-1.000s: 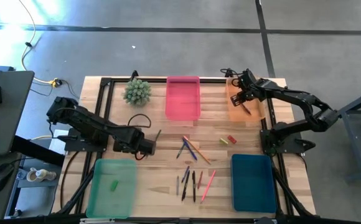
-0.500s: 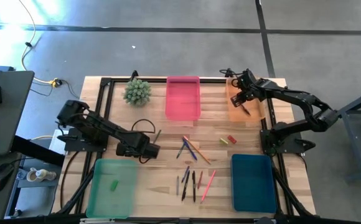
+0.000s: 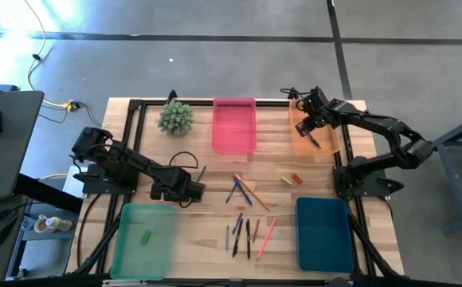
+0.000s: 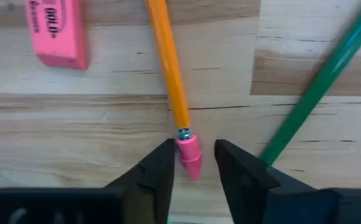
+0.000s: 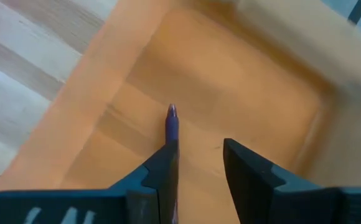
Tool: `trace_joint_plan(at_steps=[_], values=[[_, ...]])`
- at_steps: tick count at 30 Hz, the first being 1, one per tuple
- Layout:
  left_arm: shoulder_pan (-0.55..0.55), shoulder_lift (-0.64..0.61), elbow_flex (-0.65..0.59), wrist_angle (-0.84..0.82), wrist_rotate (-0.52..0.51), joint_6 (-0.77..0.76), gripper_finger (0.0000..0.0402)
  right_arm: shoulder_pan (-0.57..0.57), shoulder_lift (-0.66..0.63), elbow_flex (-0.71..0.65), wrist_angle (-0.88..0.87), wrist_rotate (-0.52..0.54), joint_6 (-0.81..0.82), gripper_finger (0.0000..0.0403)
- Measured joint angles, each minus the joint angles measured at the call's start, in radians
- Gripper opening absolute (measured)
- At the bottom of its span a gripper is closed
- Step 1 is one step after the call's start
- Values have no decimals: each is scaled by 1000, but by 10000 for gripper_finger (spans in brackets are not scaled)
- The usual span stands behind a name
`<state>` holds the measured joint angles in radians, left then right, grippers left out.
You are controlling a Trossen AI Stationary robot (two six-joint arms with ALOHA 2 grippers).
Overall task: Sort crayons/erasers/pens/pencils in bins
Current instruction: Put the left yellow pencil with the eraser into the red bin
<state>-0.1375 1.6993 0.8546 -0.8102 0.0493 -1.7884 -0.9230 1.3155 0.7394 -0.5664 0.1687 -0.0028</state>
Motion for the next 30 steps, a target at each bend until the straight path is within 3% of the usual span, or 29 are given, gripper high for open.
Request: trace_joint_plan(at_steps=[10,19,30], values=[[-1,-4,-4,18,-18,20,30,0,0,70,-38,2,-24,119],[-2,-47,-12,25,-45,38,23,0,0,97,-53,2,-24,119],[31,-246,-14,43,-313,28,20,0,0,97,-63,-2,-32,119]])
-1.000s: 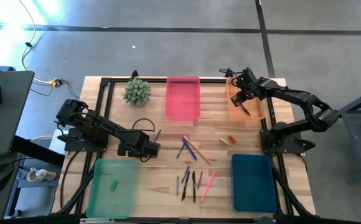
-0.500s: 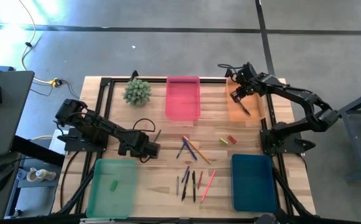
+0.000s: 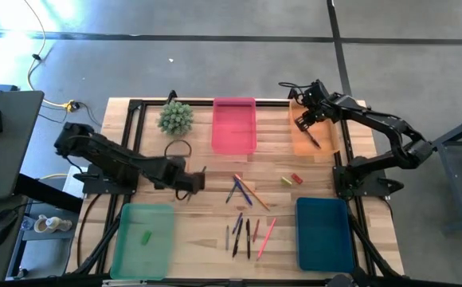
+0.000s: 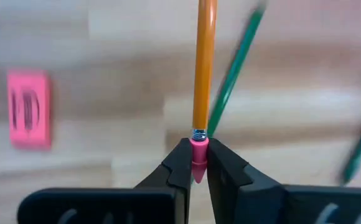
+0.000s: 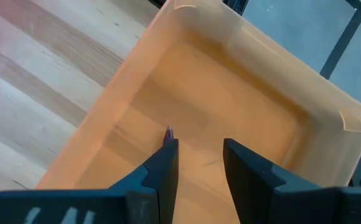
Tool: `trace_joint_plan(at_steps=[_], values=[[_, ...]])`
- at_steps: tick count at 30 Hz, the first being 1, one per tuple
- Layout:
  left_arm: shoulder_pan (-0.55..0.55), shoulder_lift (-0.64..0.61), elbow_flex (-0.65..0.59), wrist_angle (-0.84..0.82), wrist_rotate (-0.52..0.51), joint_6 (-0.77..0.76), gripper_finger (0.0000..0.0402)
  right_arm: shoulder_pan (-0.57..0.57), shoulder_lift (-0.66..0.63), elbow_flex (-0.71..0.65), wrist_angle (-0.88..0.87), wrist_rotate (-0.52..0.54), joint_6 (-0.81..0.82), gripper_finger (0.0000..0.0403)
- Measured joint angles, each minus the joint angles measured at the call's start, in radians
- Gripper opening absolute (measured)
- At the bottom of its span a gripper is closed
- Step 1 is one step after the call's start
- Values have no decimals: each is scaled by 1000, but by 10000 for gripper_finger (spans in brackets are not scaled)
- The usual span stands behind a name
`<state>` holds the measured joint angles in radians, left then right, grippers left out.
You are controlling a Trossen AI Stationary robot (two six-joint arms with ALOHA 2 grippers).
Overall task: Sort crayons/erasers/pens/pencils in bins
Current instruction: Put the left yellow pencil with the eraser into the red bin
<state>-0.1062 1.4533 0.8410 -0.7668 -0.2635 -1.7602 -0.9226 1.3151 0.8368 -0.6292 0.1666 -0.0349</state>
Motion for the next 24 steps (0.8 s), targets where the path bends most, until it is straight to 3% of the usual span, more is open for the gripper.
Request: trace_joint_plan(at_steps=[4,10,16,24], values=[[32,-57,1,61,-88,72,20,0,0,0,-1,0,0,119],[123,-100,3,242,-194,296,19,0,0,0,5,-6,0,119],[252,-107,3,414,-177,525,19,0,0,0,5,-23,25,119],[420,-107,3,545,-55,762,19,11,-1,0,-2,-116,135,119]])
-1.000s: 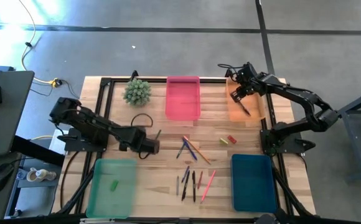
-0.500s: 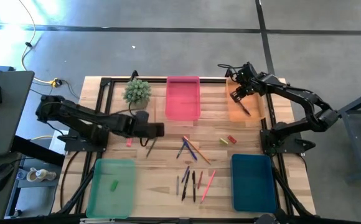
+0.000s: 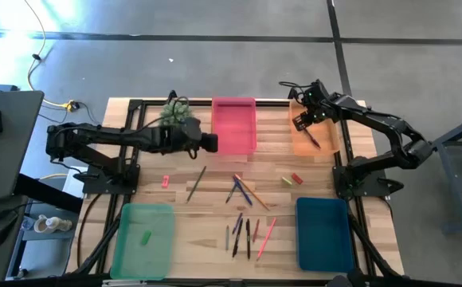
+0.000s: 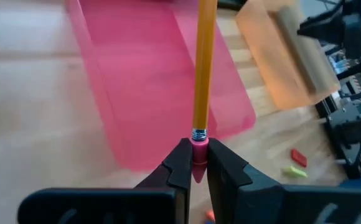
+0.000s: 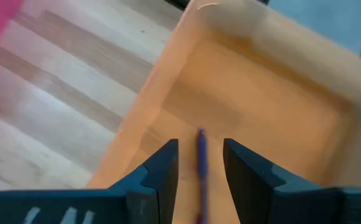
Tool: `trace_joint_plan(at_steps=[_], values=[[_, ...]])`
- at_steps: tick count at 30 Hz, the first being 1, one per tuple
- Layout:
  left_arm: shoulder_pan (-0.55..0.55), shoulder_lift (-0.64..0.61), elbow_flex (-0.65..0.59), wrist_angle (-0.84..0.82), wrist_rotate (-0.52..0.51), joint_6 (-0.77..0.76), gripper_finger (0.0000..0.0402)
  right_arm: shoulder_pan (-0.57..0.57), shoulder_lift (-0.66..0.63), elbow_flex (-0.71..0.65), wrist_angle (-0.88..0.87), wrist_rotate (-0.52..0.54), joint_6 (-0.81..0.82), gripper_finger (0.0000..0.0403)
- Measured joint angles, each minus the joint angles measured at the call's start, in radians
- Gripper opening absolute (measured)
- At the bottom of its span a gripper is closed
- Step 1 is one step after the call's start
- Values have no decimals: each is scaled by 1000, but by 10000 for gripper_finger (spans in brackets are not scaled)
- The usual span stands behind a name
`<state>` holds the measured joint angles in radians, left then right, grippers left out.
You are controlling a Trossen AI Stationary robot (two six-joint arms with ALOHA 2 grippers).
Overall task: Sort crayons/erasers/pens/pencils in bins
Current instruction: Put the left yellow pencil with the eraser into the red bin
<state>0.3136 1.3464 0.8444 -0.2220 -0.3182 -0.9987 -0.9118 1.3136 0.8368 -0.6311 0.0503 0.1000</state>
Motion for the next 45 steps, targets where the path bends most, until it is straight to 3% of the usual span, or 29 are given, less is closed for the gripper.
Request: trace_joint_plan(at_steps=[8,17,36,45], values=[[134,0,13,55,154,149,19,98,-51,0,24,-8,112,119],[208,28,125,-52,179,265,19,204,-65,1,27,-7,216,119],[214,347,348,-206,288,413,19,384,-65,1,27,2,286,119],[214,455,375,-220,341,438,19,451,-65,1,29,2,323,119]])
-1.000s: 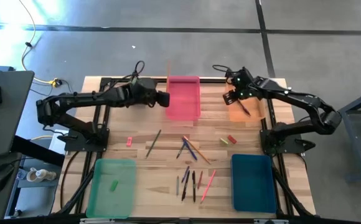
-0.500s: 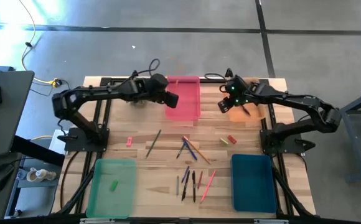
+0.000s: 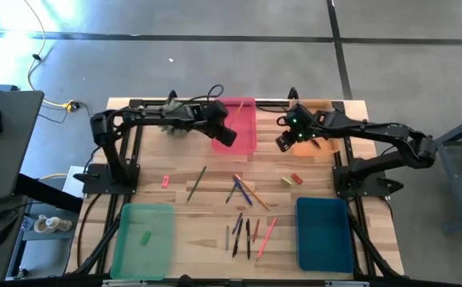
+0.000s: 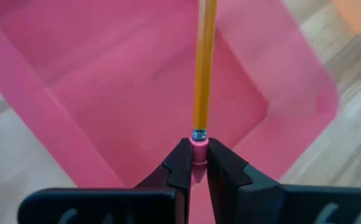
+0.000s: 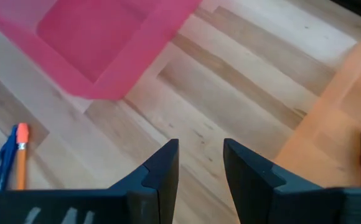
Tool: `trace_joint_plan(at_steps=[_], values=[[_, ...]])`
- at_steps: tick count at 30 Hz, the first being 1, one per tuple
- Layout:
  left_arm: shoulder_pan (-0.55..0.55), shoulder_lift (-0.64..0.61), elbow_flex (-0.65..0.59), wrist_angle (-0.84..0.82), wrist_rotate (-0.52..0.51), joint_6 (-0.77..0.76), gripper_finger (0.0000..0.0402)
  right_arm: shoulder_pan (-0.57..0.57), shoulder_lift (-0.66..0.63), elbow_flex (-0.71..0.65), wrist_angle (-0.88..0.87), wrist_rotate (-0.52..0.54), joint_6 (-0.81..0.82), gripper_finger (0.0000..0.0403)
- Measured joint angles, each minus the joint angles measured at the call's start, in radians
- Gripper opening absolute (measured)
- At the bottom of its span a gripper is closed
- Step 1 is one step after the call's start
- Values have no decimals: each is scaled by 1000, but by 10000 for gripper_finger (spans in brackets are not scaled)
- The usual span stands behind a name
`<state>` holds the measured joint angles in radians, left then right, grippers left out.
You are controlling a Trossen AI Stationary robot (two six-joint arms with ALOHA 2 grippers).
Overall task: Sort crayons/erasers/pens/pencils in bins
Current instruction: Put the left yellow pencil with the eraser into the red bin, then put the light green eraser into the light green bin
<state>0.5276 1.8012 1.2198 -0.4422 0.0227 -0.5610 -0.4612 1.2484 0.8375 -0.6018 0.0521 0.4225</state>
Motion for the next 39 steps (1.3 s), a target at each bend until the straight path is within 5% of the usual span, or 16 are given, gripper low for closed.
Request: trace_joint_plan(at_steps=[13,29,39], values=[[0,39,0,-38,1,15,21,44,0,0,0,53,32,119],[-1,39,0,-41,1,15,80,100,0,0,0,51,71,119],[31,-50,0,-34,75,74,78,181,0,0,47,50,97,119]])
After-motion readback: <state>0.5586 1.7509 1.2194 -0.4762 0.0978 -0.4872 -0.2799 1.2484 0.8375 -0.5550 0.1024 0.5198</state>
